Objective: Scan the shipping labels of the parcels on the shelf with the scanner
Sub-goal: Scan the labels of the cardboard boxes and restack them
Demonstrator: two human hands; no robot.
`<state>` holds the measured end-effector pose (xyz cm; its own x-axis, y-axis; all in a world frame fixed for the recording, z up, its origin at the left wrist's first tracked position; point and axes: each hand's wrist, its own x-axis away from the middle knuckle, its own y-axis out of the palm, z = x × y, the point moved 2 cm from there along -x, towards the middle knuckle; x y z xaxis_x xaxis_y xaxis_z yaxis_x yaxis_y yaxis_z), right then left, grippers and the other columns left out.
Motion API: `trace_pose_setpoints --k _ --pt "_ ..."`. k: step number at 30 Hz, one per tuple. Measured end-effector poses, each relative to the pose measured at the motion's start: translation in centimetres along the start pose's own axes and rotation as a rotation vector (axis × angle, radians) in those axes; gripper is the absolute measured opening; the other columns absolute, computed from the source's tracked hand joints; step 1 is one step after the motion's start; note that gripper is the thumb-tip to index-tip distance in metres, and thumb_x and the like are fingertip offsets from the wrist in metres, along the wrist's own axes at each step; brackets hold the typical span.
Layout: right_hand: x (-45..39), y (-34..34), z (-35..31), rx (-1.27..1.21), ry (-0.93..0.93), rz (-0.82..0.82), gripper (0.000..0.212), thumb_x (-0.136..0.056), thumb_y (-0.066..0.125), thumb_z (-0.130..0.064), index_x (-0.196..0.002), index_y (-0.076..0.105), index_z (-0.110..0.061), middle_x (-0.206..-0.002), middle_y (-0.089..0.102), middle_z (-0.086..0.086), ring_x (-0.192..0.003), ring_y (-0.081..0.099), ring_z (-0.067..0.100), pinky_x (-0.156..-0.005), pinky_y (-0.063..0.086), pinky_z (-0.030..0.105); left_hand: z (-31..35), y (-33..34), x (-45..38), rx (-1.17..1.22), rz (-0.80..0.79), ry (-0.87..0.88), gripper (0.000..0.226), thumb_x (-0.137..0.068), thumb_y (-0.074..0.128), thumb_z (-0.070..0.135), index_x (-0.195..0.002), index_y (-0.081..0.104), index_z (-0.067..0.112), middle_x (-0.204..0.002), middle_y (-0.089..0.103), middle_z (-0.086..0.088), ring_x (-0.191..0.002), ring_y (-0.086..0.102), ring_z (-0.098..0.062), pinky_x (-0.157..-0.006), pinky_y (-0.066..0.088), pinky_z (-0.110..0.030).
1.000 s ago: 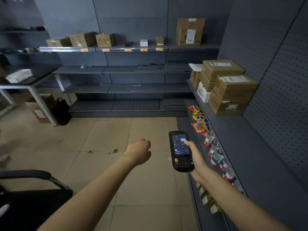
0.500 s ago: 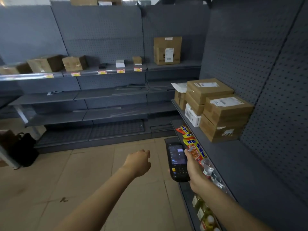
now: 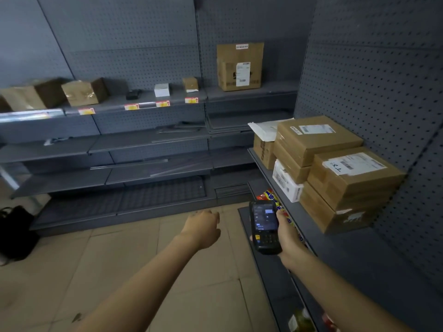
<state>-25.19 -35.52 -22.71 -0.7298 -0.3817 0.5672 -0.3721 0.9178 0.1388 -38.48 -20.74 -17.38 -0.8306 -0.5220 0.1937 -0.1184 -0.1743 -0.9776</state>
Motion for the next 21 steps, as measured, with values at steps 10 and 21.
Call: trace_pose_setpoints --k 10,21 --pt "-12.1 4.0 -2.4 -0.073 -0.012 0.357 0.094 -0.081 0.035 -0.079 -0.134 0.051 -0.003 -0.138 0.052 0.02 -0.124 0.052 0.04 -0.106 0.039 0.05 -4.5 -2.2 -16.1 -0.022 -0.087 0.216 0.035 -0.095 0.045 0.032 -0.127 0.049 0.018 -0.129 0.055 -0.005 -0.113 0.055 -0.027 -0.094 0.043 -0.035" --pt "-9.6 -0.9 -9.4 -0.084 -0.273 0.826 0.05 -0.097 0.034 -0.053 -0.113 0.061 -0.014 -0.109 0.067 0.011 -0.095 0.064 0.028 -0.082 0.054 0.04 8.8 -3.7 -27.5 -0.106 -0.135 0.753 0.039 -0.096 0.048 0.031 -0.131 0.045 0.016 -0.133 0.05 -0.006 -0.116 0.054 -0.028 -0.092 0.046 -0.038"
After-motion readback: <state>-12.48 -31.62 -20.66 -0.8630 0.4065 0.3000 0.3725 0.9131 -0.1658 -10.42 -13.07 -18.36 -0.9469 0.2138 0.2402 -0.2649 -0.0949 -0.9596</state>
